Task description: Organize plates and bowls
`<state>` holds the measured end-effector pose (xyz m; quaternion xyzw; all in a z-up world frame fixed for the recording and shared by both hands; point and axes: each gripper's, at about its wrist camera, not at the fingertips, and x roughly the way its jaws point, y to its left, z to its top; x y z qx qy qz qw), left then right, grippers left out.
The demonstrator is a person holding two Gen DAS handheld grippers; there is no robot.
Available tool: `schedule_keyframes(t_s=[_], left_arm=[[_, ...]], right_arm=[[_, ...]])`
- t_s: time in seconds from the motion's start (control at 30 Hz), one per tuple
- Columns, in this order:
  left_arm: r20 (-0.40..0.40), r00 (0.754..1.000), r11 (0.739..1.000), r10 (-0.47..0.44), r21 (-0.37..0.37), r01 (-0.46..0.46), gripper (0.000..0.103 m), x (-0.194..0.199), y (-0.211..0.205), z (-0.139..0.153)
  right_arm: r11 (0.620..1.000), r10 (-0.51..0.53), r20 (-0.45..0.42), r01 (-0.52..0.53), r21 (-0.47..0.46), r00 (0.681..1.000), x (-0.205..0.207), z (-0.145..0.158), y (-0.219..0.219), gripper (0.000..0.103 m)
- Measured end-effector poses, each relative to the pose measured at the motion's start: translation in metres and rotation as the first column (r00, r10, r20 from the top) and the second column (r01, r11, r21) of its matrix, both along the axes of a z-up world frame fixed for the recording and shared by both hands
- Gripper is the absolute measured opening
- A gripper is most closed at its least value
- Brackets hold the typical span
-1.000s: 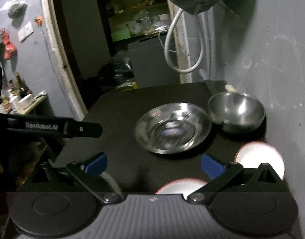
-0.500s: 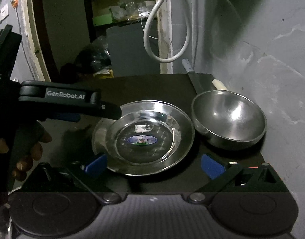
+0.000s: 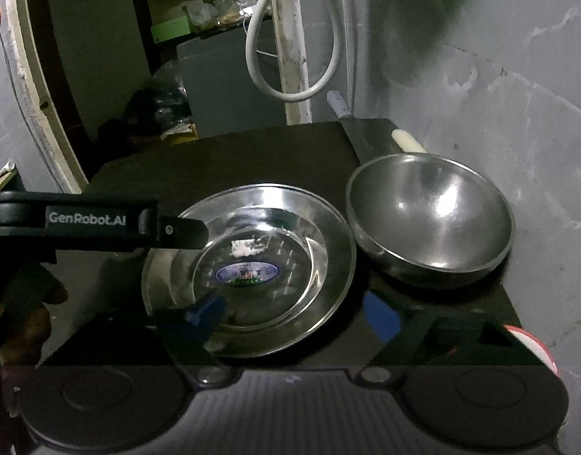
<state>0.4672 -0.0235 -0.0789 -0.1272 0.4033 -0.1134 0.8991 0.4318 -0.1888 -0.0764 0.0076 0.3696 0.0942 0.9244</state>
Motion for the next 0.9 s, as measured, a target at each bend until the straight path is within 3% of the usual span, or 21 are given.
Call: schedule_keyframes(t_s=[0.13,0.2,0.4,0.47,0.9], left_arm=[[-0.016,1.000,1.000,-0.009,-0.010,0.009,0.066,-0.001,-0.001,-0.003],[-0.027,0.999,1.000,-0.018,-0.016,0.017,0.048,-0.002,-0.002,-0.005],[-0.045,0.999,1.000,-0.010,-0.022,0.009,0.024,-0.010,0.005,-0.010],[-0.049,0.999,1.000,-0.007,-0.021,0.006,0.020,-0.014,0.010,-0.010],[-0.010,1.000,0.999,0.017,-0.046,-0.018,0.020,-0.051,0.025,0.010]], right_arm=[[1.000,-0.002,-0.017,0.002,0.002,1.000,-0.001,-0.003,0.001,0.061],[1.000,-0.005,-0.021,0.005,0.006,1.000,-0.002,-0.004,0.001,0.056],[1.000,-0.017,-0.021,0.018,0.011,1.000,-0.007,-0.004,0.000,0.047],[1.000,-0.018,-0.021,0.018,0.013,1.000,-0.010,-0.004,0.000,0.045],[0.998,0.035,0.048,-0.038,0.057,0.998,-0.035,0.017,-0.002,0.039]])
